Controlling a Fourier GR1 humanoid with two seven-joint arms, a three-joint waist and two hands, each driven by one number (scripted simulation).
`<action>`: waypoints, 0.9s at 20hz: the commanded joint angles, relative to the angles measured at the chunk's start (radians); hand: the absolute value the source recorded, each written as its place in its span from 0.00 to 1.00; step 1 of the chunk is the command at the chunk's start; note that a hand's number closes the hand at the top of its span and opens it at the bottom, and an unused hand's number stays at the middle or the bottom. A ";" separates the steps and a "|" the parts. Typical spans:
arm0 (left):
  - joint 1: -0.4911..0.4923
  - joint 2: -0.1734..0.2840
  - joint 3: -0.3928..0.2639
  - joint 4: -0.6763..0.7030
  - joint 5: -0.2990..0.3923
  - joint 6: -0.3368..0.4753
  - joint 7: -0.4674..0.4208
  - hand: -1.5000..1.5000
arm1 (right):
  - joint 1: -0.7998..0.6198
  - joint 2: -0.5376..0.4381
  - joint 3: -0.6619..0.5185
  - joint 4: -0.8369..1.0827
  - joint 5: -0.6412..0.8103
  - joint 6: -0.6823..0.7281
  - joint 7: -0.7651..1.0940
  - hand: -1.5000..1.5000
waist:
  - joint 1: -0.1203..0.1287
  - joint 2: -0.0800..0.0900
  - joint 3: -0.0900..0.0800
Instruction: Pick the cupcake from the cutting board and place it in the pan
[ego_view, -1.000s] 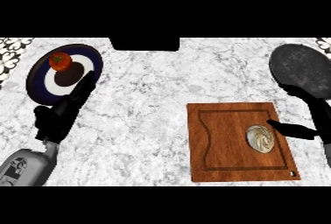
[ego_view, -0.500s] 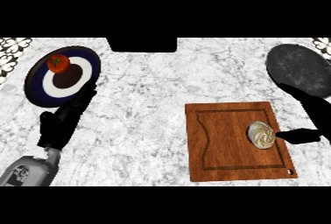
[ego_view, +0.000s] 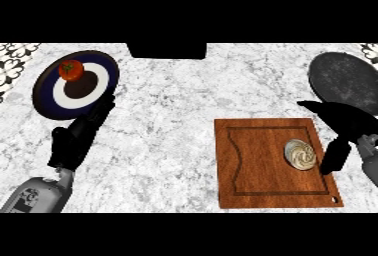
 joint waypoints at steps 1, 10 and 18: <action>-0.029 -0.005 0.013 0.010 0.002 -0.016 0.023 0.50 | -0.123 0.099 0.047 0.046 -0.048 0.195 0.168 0.00 | 0.001 0.004 0.002; 0.035 -0.026 0.060 0.002 -0.021 -0.046 -0.011 0.50 | -0.089 0.197 0.023 -0.074 -0.057 0.290 0.449 0.00 | -0.025 -0.003 0.003; 0.031 -0.036 0.082 -0.020 -0.048 -0.068 0.025 0.50 | -0.043 0.259 0.063 -0.065 0.053 0.275 0.479 0.00 | -0.026 -0.001 0.003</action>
